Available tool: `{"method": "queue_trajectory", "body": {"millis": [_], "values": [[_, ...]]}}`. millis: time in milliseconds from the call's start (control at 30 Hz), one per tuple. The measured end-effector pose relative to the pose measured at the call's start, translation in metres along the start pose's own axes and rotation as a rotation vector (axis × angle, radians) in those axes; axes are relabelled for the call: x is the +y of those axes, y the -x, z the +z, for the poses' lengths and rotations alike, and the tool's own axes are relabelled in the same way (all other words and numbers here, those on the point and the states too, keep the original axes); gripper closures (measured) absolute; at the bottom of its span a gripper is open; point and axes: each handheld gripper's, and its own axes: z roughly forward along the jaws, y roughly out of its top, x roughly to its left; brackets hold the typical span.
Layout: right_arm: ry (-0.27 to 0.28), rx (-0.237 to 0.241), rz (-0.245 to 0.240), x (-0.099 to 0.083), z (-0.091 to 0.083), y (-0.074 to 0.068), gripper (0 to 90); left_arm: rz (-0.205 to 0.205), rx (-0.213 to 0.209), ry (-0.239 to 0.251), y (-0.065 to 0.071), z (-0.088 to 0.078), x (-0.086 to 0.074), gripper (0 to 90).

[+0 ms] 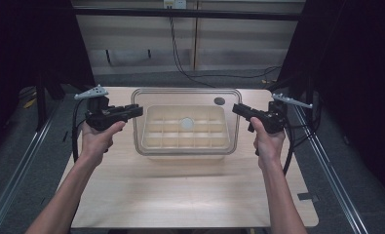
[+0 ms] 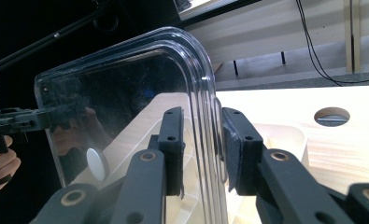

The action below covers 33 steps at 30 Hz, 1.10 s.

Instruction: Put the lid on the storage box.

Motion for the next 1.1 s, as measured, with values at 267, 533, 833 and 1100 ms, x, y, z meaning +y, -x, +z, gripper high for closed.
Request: {"method": "queue_trajectory", "body": {"millis": [267,533,833,1100], "values": [[-0.004,0.007,0.021,0.001,0.012,0.006,70.8,0.009,0.014,-0.012,-0.011,0.006,0.001,70.1],[-0.014,0.003,0.049,0.001,0.024,0.015,70.9,-0.022,0.021,-0.027,-0.02,0.013,0.001,69.9],[-0.015,0.017,0.079,-0.001,0.033,0.024,71.7,-0.061,0.03,-0.032,-0.03,0.022,-0.001,69.4],[-0.024,0.005,0.086,-0.002,0.038,0.032,71.9,-0.056,0.042,-0.055,-0.033,0.032,-0.004,68.6]]}}
